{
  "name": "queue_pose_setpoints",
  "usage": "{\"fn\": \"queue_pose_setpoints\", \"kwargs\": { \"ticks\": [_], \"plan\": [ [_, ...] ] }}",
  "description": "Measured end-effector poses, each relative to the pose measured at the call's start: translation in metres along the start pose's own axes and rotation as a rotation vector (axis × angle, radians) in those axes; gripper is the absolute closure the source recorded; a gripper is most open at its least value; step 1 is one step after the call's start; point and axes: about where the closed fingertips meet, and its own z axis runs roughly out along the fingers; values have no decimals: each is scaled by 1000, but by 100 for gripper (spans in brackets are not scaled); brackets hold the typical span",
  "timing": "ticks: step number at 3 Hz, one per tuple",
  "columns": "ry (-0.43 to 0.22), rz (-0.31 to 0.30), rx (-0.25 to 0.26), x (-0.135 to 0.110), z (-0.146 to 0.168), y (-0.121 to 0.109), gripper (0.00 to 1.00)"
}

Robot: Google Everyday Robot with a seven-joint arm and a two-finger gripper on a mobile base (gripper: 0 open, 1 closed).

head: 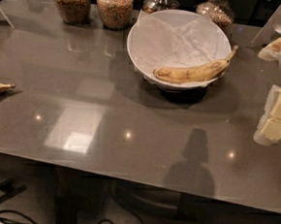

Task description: Pick banana from white bowl

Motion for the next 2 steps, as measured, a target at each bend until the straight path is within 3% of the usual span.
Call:
{"fn": "queue_pose_setpoints", "kwargs": {
  "ticks": [1,2],
  "plan": [
    [-10,1,14,-2,-1,-2,0],
    [-82,-4,57,-22,6,-16,0]
  ]
}}
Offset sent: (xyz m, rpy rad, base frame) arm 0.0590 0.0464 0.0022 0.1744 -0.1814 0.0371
